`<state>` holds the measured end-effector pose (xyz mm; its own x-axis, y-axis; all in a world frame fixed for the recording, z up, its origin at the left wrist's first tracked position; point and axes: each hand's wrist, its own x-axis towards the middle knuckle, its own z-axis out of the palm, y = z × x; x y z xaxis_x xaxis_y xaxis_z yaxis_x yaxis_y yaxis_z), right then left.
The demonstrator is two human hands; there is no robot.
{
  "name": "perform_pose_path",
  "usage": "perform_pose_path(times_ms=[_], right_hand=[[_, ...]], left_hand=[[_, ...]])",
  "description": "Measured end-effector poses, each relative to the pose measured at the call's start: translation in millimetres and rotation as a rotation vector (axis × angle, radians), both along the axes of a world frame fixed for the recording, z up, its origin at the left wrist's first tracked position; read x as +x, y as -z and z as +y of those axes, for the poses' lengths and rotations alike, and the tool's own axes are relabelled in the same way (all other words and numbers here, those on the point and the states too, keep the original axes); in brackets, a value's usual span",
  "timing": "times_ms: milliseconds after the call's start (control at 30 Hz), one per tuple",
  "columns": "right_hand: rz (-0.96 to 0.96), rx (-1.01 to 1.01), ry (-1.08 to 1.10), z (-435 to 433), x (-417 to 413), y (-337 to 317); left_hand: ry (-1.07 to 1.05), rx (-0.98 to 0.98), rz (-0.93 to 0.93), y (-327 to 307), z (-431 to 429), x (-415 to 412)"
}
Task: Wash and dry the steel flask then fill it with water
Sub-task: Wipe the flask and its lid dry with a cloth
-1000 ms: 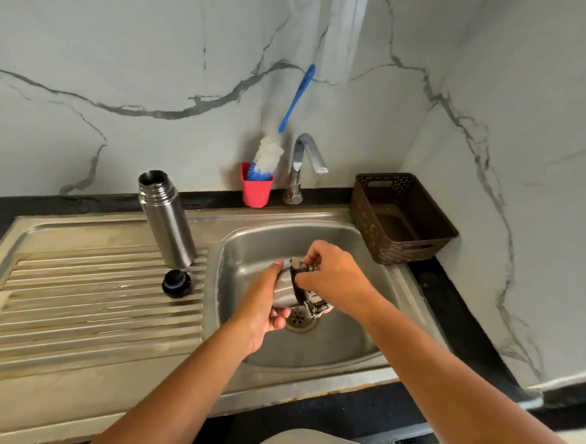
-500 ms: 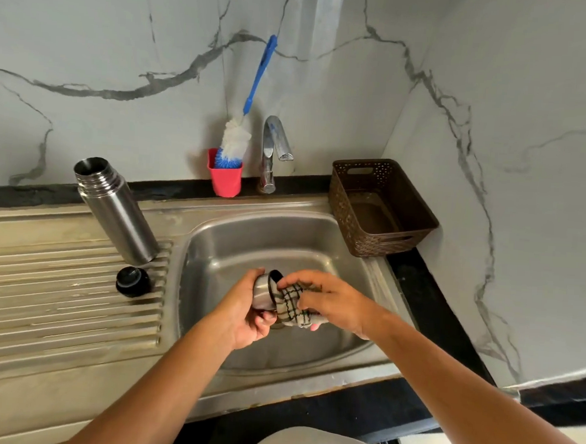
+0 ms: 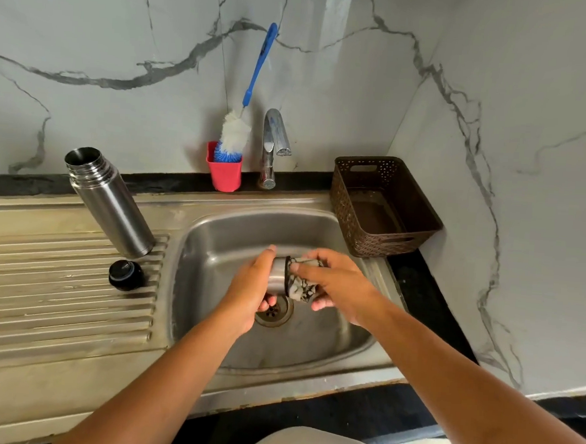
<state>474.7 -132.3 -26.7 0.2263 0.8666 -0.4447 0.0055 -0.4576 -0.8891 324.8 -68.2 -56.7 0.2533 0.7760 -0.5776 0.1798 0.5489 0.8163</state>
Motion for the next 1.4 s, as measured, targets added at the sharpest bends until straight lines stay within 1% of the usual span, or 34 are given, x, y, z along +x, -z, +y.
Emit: perform_pose_path(times_ms=[33,67,100,133,167,233,267,300,367,400,433,467,500,567,600,633,667,700,767,867,933,967,1000,1033,1067,1100,1133,1167,1200,1233,1267,1300,1367,1400], right_hand=[[0.210,-0.139,0.066,-2.3,-1.2,-1.0],[0.326,-0.218,0.091,-4.3,-2.6,-2.0],[0.356,-0.248,0.092,-4.2,-3.2,-2.9],[0.277,-0.219,0.066,-3.6,-4.3,-3.4],[0.084,-0.135,0.014,-2.1,-5.2,-2.0],[-0.437,0.202,-0.165,0.3,-3.4,1.5],[-0.624,0.374,-0.302,0.6,-3.0,2.7],[-0.738,0.497,-0.444,0.0,-2.5,3.8],[-0.880,0.588,-0.642,-0.9,-1.7,5.9],[-0.920,0.593,-0.654,-1.6,-2.7,8.8],[-0.921,0.580,-0.596,-2.8,-4.3,12.3],[-0.846,0.528,-0.467,-3.2,-7.4,14.9],[-0.677,0.414,-0.291,-2.5,-10.0,15.4],[-0.176,0.062,-0.006,0.9,-14.8,8.1],[0.027,-0.094,0.061,0.9,-16.7,4.0],[0.144,-0.173,0.090,1.0,-16.4,2.7],[0.170,-0.188,0.096,1.6,-14.8,1.4],[0.116,-0.136,0.079,2.2,-12.4,0.6],[-0.169,0.122,0.000,4.7,-8.5,0.6],[-0.681,0.554,-0.360,6.3,-8.8,1.1],[-0.933,0.660,-0.564,7.3,-10.9,7.9],[-0.997,0.675,-0.575,6.8,-13.4,12.9],[-0.987,0.655,-0.510,5.7,-16.7,18.1],[-0.873,0.586,-0.371,4.9,-21.0,20.0],[-0.646,0.456,-0.190,5.0,-25.4,18.4],[-0.344,0.275,-0.020,6.7,-30.3,13.9],[-0.056,0.073,0.099,7.8,-34.3,8.6],[0.140,-0.084,0.156,8.7,-35.4,6.9],[0.251,-0.167,0.181,11.0,-33.3,7.9],[0.279,-0.193,0.178,12.8,-31.5,6.2],[0.208,-0.140,0.147,14.3,-28.5,6.1],[-0.005,-0.006,0.073,14.8,-24.4,8.1],[-0.703,0.394,-0.272,17.9,-15.9,14.4],[-0.979,0.560,-0.465,20.0,-13.3,18.0]], left_hand=[[0.003,0.097,-0.010,-2.2,-0.7,0.1],[0.017,0.168,-0.021,-4.7,-2.4,-0.5],[0.037,0.202,-0.029,-5.5,-4.1,-0.8],[0.050,0.188,-0.026,-5.0,-5.4,-0.5],[0.053,0.132,-0.013,-3.4,-5.6,-0.2],[0.060,-0.088,-0.012,-0.2,-5.1,-0.8],[0.068,-0.219,-0.042,1.5,-4.1,-2.0],[0.081,-0.324,-0.082,2.3,-3.5,-3.7],[0.098,-0.407,-0.135,4.1,-3.6,-7.7],[0.098,-0.397,-0.139,4.4,-3.5,-9.1],[0.088,-0.348,-0.122,4.7,-3.3,-9.6],[0.074,-0.270,-0.088,3.8,-3.2,-9.7],[0.056,-0.171,-0.052,3.2,-2.6,-9.4],[0.041,0.025,-0.037,0.0,-1.2,-9.8],[0.045,0.098,-0.058,-1.8,-0.8,-11.2],[0.057,0.148,-0.086,-3.2,-0.1,-13.1],[0.078,0.166,-0.112,-4.9,0.6,-15.8],[0.111,0.146,-0.131,-5.6,2.8,-18.9],[0.198,-0.005,-0.145,-5.7,8.5,-25.6],[0.227,-0.226,-0.110,-3.2,15.2,-27.7],[0.199,-0.239,-0.066,-4.2,15.5,-22.3],[0.185,-0.202,-0.044,-3.6,14.9,-19.4],[0.163,-0.150,-0.033,-1.8,14.7,-17.1],[0.133,-0.092,-0.037,1.5,15.3,-15.2],[0.100,-0.039,-0.049,4.1,15.3,-14.0],[0.074,0.005,-0.065,5.1,14.6,-13.4],[0.061,0.045,-0.077,5.2,13.0,-13.4],[0.058,0.078,-0.091,6.1,10.8,-13.7],[0.059,0.100,-0.108,6.4,8.8,-14.5],[0.060,0.108,-0.128,6.8,7.3,-16.0],[0.065,0.099,-0.146,7.0,6.9,-17.2],[0.075,0.070,-0.152,7.8,7.5,-17.8],[0.089,-0.026,-0.139,7.8,10.6,-17.1],[0.096,-0.068,-0.136,7.3,11.2,-16.5]])
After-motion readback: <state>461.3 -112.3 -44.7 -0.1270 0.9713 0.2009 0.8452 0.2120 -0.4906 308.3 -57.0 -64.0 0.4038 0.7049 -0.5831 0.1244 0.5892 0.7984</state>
